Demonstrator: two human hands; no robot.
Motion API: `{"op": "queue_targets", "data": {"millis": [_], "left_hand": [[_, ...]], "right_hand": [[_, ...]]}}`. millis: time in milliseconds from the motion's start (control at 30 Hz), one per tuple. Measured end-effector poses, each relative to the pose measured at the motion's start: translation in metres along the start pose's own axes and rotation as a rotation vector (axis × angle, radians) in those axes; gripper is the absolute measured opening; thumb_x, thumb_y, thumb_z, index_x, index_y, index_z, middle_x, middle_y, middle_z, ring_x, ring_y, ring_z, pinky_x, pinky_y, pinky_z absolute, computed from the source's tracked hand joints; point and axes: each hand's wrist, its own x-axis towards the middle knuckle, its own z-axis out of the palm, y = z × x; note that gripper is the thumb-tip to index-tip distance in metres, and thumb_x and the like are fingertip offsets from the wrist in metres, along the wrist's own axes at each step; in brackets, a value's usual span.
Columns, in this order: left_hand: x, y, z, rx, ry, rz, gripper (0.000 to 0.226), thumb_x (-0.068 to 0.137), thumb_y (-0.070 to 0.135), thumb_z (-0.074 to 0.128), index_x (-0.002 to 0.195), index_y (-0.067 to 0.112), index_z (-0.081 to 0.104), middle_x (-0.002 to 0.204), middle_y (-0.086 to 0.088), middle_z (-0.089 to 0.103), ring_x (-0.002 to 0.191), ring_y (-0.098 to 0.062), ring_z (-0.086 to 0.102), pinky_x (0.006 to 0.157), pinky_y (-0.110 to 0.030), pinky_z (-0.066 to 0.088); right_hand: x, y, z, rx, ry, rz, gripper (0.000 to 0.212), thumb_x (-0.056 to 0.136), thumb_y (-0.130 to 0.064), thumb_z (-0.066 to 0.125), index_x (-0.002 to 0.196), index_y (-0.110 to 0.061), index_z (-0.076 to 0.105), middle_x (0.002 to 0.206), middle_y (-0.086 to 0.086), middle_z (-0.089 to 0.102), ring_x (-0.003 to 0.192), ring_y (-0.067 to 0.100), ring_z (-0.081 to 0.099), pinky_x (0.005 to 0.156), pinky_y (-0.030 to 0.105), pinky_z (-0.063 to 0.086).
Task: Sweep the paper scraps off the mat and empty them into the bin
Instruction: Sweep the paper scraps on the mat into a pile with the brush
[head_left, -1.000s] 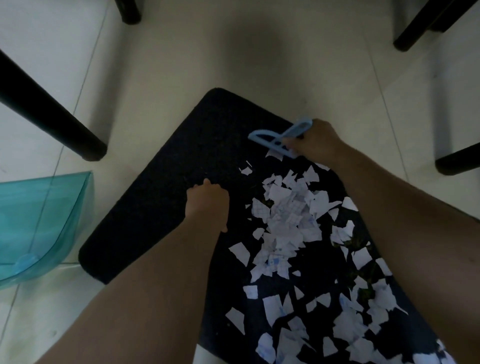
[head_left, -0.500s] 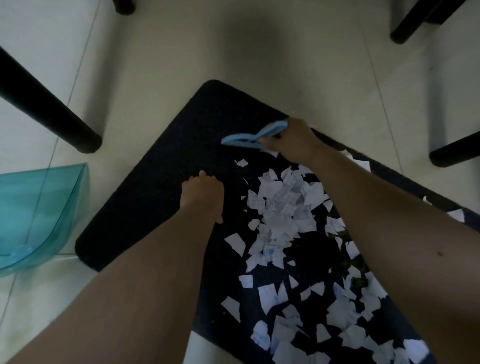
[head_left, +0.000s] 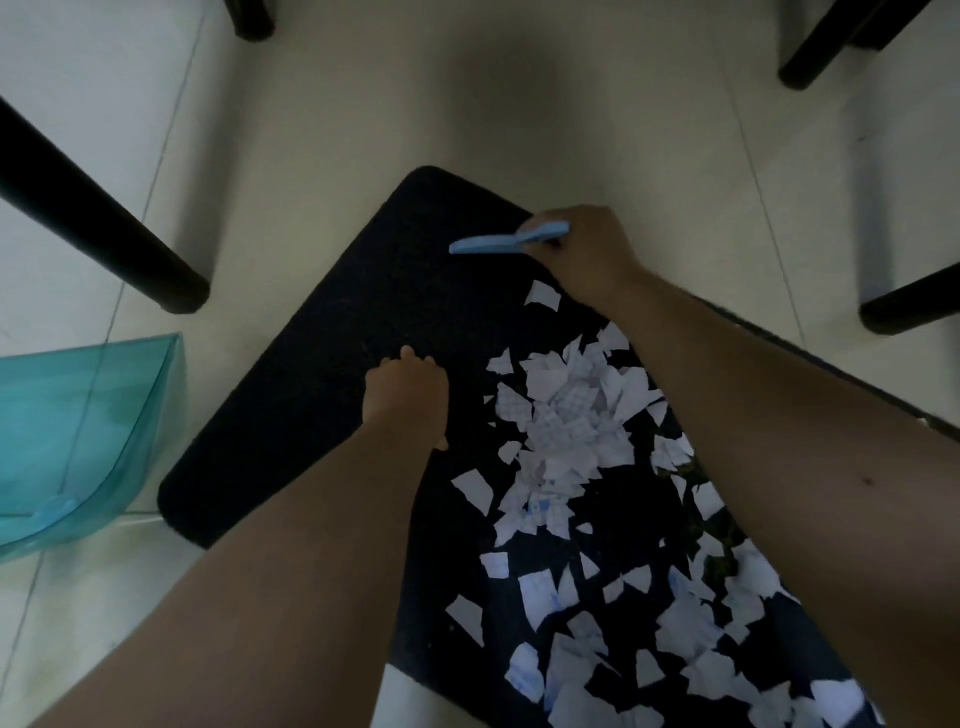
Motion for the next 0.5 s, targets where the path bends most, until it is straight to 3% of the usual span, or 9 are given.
{"op": "queue_targets", "data": {"millis": [100,167,233,267,333,400,500], "left_hand": [[0.001,-0.001,0.001,0.003,-0.006,0.001,0.106,0.07,0.05,0.077,0.15,0.009,0.021,0.152,-0.016,0.023,0.13,-0.032,0.042,0.099,-0.04,0.044],[0.002,-0.001,0.001,-0.003,-0.015,0.0,0.107,0.07,0.05,0.077,0.15,0.009,0.019,0.154,-0.017,0.02,0.132,-0.032,0.04,0.101,-0.041,0.044],[0.002,-0.001,0.001,-0.005,-0.02,-0.003,0.107,0.069,0.049,0.078,0.151,0.009,0.02,0.155,-0.017,0.019,0.132,-0.033,0.04,0.1,-0.041,0.044],[0.002,-0.001,0.001,-0.004,-0.016,-0.003,0.107,0.069,0.049,0.079,0.15,0.009,0.022,0.154,-0.017,0.021,0.131,-0.033,0.041,0.1,-0.041,0.044],[0.002,-0.001,0.002,-0.002,-0.007,0.001,0.105,0.068,0.05,0.079,0.149,0.008,0.025,0.152,-0.017,0.025,0.129,-0.032,0.044,0.098,-0.041,0.045],[0.002,0.0,0.002,0.003,-0.004,0.001,0.104,0.068,0.05,0.079,0.148,0.008,0.027,0.151,-0.016,0.026,0.128,-0.032,0.045,0.097,-0.04,0.046],[0.003,0.0,0.002,0.005,-0.006,-0.005,0.105,0.068,0.05,0.079,0.148,0.009,0.025,0.152,-0.017,0.025,0.129,-0.032,0.045,0.097,-0.04,0.046]], "right_hand": [[-0.004,0.018,0.001,-0.023,-0.074,0.173,0.026,0.089,-0.024,0.063,0.099,-0.001,0.068,0.091,0.014,0.069,0.072,0.021,0.06,0.068,0.032,0.05],[-0.013,0.021,-0.014,-0.014,-0.218,0.231,0.02,0.088,-0.023,0.065,0.087,-0.003,0.065,0.076,0.008,0.062,0.06,0.013,0.053,0.056,0.02,0.045],[-0.022,0.018,-0.034,0.083,-0.316,0.249,0.013,0.087,-0.02,0.065,0.086,-0.007,0.064,0.077,0.006,0.063,0.061,0.006,0.059,0.06,0.015,0.049],[-0.025,0.017,-0.044,0.151,-0.28,0.241,0.013,0.088,-0.018,0.065,0.089,-0.005,0.065,0.081,0.009,0.065,0.066,0.006,0.063,0.066,0.018,0.053],[-0.021,0.02,-0.058,0.292,-0.039,0.232,0.013,0.087,-0.013,0.065,0.088,-0.001,0.065,0.088,0.015,0.066,0.077,0.017,0.065,0.076,0.028,0.054],[-0.012,0.029,-0.06,0.394,0.196,0.292,0.012,0.086,-0.013,0.066,0.077,-0.005,0.063,0.086,0.015,0.066,0.072,0.018,0.062,0.077,0.033,0.055],[0.001,0.047,-0.045,0.31,0.309,0.405,0.029,0.082,-0.025,0.068,0.075,0.003,0.063,0.084,0.018,0.066,0.069,0.023,0.061,0.074,0.045,0.058]]}}
